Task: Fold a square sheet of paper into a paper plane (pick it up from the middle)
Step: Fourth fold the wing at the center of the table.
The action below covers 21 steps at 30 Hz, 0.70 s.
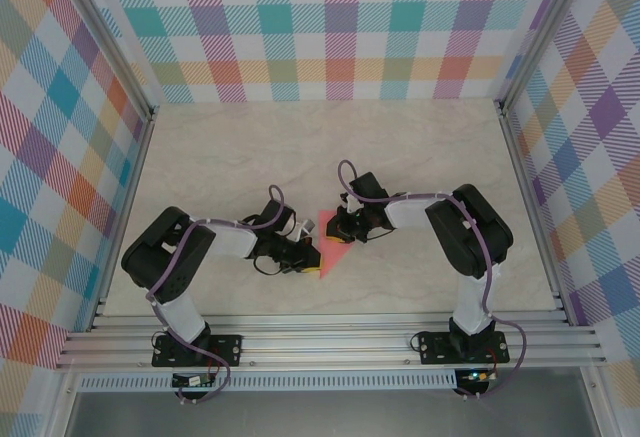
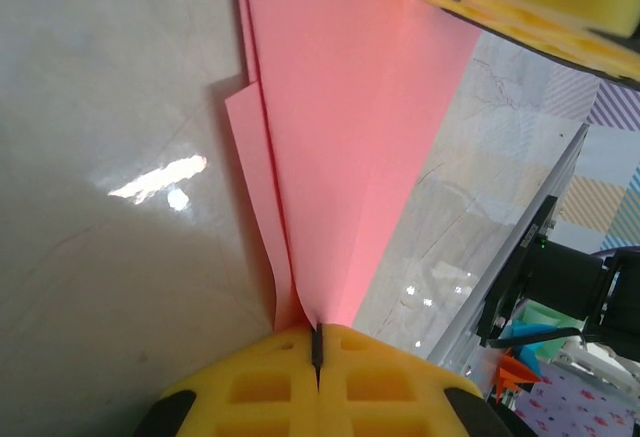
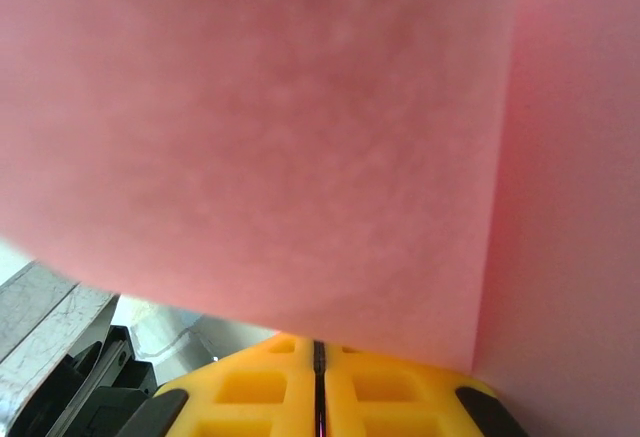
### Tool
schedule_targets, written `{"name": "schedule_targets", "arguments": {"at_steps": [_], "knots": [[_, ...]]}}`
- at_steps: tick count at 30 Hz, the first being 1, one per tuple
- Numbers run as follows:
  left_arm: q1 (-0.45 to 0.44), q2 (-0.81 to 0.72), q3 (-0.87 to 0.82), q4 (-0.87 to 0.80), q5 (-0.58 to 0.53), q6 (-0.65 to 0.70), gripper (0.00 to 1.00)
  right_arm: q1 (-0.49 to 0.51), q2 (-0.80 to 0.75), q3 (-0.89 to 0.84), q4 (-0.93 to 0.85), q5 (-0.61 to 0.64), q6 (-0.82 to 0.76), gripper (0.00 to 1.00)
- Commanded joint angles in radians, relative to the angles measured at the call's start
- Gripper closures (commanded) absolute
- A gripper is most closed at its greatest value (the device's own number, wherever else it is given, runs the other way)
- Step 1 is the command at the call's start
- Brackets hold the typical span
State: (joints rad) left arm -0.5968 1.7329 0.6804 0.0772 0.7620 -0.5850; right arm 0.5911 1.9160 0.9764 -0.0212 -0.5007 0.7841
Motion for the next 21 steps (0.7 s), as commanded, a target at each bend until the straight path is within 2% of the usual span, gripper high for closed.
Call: {"name": "schedule_targets", "arguments": {"at_steps": [1, 4, 21], "knots": [[-0.007, 0.02, -0.007, -0.119, 0.015, 0.051, 0.92, -0.002, 0.081, -0.037, -0.121, 0.131, -0.014, 0.91], [-0.008, 0.005, -0.001, -0.134, 0.016, 0.052, 0.89, -0.002, 0.079, -0.038, -0.122, 0.134, -0.014, 0.91], [-0.036, 0.026, 0.064, -0.269, 0.023, 0.137, 0.9, -0.002, 0.087, -0.044, -0.121, 0.142, -0.008, 0.91]]}}
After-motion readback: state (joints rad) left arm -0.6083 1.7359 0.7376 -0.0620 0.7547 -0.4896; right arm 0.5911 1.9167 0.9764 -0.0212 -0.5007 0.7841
